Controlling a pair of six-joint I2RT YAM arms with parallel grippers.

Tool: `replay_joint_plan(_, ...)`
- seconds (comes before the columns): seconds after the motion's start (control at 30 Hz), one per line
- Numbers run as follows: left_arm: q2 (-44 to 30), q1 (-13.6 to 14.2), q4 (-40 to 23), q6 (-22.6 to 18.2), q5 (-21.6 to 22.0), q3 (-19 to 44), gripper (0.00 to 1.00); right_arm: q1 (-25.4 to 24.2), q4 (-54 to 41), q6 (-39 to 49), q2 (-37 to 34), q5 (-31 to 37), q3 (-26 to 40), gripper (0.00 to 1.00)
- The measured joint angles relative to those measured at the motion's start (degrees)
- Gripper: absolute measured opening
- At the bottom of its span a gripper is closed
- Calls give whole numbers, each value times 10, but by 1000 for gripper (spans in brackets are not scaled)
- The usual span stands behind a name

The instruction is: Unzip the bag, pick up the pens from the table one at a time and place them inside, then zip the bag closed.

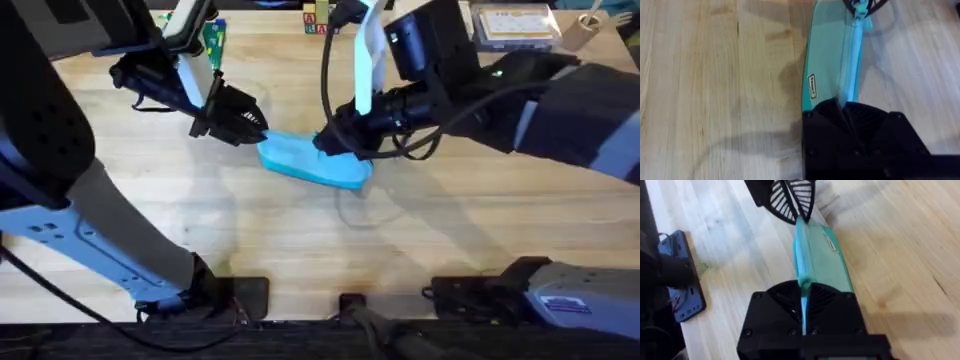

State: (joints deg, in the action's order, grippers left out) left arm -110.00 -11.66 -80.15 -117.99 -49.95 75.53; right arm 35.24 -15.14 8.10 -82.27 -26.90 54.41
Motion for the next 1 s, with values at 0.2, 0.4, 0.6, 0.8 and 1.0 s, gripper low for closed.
replay_joint_plan(0.2,0,0,0,0,0,0,42,10,39,-9,-21,-1,0,32)
replay_joint_plan(0.4,0,0,0,0,-2,0,42,21,101,-17,-51,-6,0,32)
replay_joint_plan(0.6,0,0,0,0,-2,0,42,33,154,-33,-79,-10,1,32)
replay_joint_plan(0.8,0,0,0,0,-2,0,42,47,197,-48,-101,-10,1,32)
replay_joint_plan(1.0,0,0,0,0,-2,0,42,51,218,-61,-108,-10,2,32)
